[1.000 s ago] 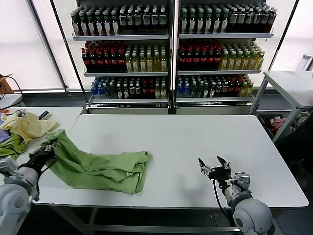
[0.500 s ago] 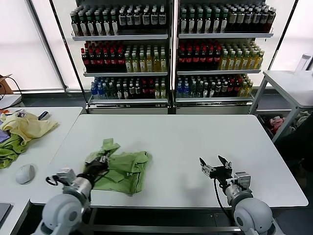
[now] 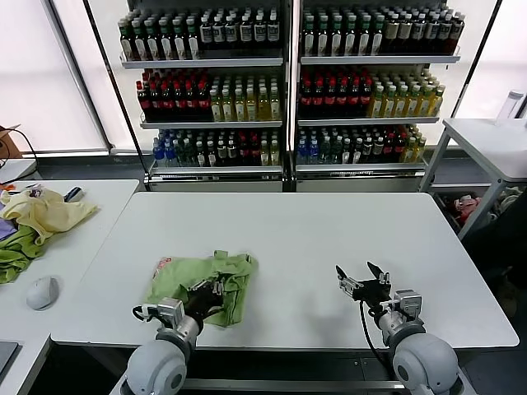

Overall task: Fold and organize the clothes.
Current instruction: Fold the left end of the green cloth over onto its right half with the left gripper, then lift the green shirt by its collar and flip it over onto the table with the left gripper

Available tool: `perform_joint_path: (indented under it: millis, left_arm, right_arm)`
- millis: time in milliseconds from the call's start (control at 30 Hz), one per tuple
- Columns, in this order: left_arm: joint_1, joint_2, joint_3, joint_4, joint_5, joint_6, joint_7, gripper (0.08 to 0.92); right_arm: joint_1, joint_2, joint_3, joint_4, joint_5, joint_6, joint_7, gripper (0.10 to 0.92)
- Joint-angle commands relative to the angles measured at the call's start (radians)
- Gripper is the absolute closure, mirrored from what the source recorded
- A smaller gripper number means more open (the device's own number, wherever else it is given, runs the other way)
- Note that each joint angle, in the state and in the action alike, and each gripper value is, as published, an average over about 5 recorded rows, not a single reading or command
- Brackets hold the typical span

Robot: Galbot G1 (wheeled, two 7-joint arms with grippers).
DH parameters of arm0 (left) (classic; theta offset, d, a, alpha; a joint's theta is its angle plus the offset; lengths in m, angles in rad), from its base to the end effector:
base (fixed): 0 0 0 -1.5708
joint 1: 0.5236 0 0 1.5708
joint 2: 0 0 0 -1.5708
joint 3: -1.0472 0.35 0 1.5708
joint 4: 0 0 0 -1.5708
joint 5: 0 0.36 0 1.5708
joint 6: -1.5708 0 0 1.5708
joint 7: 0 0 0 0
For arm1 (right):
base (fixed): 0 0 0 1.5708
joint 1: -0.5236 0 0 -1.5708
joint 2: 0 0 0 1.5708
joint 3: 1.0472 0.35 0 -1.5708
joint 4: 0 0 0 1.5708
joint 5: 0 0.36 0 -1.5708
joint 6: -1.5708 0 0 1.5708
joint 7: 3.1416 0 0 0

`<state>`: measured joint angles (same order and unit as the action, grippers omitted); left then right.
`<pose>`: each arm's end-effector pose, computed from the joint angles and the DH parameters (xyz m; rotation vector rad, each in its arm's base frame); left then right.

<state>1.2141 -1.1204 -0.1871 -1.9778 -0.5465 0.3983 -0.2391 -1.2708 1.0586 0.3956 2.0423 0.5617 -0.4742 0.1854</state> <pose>0.2688 -0.0079 -0.2829 -0.3720 -2.7519 0.0867 0.2697 -0.0557 -0.2486 0.2431 -2.7812 -0.0027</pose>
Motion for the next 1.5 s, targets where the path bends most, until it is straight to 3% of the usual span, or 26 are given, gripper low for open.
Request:
perform_joint_path:
  millis: [33,233,367,533,700,1133,1500]
  left_arm:
    - [0.084,0.019,0.058,-0.137,0.129,-0.008,0.072,0.741]
    - [0.180,0.061,-0.033,-0.305,0.048,-0.020,0.093,0.568]
    - [0.211,0.103,-0.147,-0.328,-0.016,-0.025,0.078,0.456]
    - [0.180,0.153,-0.290,-0.182,-0.088,-0.033,0.037,0.309]
    - [0.132,0.177,-0.331,-0.005,-0.093,-0.048,0.025,0.194]
    - [0.043,0.148,-0.308,0.231,-0.168,-0.048,0.054,0.177]
    - [0.014,0.137,-0.308,0.246,-0.344,0.034,0.158,0.177]
  right_arm:
    - [-0.001,0.001,0.000,0.001,-0.003,0.001,0.000,0.203]
    - [0.001,0.004,-0.006,-0.002,-0.005,0.003,-0.001,0.203]
    - [0.009,0.011,-0.020,-0.004,-0.010,0.002,0.000,0.203]
    - [0.015,0.017,-0.033,-0.005,-0.017,0.002,-0.001,0.203]
    - [0.016,0.014,-0.031,-0.010,-0.017,0.004,-0.001,0.203]
    - [0.014,0.014,-0.032,-0.011,-0.019,0.005,0.000,0.203]
    - [0.005,0.014,-0.025,0.001,-0.021,0.004,0.001,0.203]
